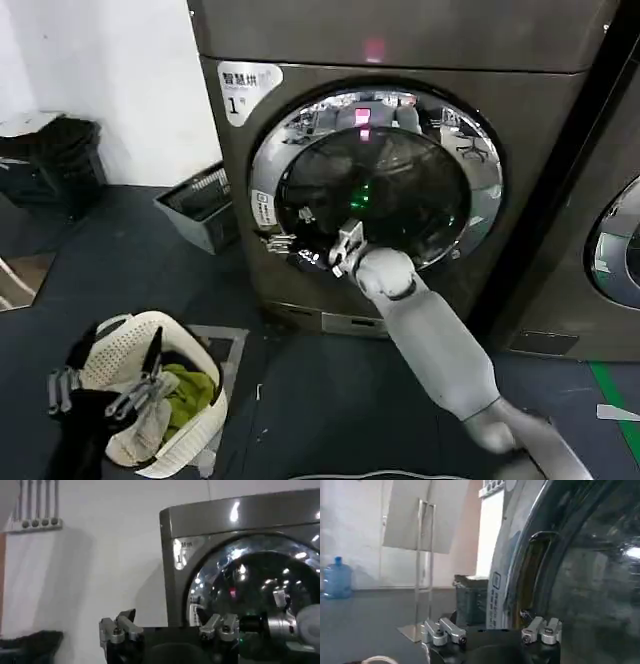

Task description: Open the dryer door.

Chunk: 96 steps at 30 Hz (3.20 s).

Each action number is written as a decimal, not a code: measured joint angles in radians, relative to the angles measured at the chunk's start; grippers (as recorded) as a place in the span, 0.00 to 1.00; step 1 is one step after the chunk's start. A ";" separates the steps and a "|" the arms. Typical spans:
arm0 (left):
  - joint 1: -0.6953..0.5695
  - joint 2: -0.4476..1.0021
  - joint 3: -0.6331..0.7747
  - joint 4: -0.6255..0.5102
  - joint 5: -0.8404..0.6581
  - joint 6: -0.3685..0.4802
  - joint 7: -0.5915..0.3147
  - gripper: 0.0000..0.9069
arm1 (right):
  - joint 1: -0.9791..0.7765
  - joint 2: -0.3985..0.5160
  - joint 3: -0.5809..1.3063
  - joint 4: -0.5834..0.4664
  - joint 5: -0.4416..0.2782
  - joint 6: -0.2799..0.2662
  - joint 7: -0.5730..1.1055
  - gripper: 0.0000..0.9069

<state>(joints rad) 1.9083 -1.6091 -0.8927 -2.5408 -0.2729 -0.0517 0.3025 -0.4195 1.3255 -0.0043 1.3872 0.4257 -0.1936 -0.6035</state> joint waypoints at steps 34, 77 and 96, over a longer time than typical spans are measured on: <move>-0.774 0.872 0.320 0.748 -0.724 0.141 0.120 1.00 | -0.388 -0.294 0.280 0.351 0.113 0.003 -0.788 1.00; -1.519 0.671 1.327 0.835 -0.749 0.064 0.317 1.00 | -1.108 -0.209 1.724 0.644 0.149 -0.071 0.390 1.00; -1.674 0.383 1.545 0.957 -0.667 0.055 0.187 1.00 | -1.260 -0.237 2.172 0.510 0.125 -0.193 0.511 1.00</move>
<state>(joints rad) 0.2341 -1.2257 0.6526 -1.5840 -0.9402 0.0034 0.4899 -1.6792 1.0882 2.1681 1.8970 0.5508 -0.3870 -0.0927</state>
